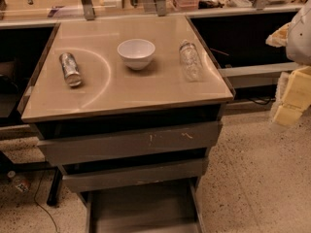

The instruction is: Close bottom drawer

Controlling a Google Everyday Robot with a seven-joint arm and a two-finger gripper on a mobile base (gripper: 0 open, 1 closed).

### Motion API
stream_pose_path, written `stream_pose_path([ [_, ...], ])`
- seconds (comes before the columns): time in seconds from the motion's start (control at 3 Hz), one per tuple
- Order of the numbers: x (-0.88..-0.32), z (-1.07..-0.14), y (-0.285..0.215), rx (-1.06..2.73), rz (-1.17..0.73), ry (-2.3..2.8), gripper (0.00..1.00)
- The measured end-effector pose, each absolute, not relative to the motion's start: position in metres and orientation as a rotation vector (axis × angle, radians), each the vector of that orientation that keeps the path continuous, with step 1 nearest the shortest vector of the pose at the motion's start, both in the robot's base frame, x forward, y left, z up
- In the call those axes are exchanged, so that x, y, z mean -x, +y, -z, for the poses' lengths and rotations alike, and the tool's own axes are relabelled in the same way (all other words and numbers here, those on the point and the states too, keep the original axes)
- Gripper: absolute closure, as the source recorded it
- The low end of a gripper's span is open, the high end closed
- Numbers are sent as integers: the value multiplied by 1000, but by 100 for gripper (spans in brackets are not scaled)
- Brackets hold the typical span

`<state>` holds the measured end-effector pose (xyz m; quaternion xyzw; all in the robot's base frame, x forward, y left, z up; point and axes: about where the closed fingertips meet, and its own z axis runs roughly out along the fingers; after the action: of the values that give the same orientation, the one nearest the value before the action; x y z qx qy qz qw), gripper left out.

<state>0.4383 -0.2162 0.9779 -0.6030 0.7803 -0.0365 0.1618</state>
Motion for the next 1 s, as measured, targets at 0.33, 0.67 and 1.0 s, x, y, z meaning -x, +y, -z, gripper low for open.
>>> stream_pose_path([
  [0.33,-438,-978,-216,1721,104,2227,0],
  [0.67,-438,-978,-216,1721,104,2227,18],
  [1.0,-438,-978,-216,1721,104,2227,41],
])
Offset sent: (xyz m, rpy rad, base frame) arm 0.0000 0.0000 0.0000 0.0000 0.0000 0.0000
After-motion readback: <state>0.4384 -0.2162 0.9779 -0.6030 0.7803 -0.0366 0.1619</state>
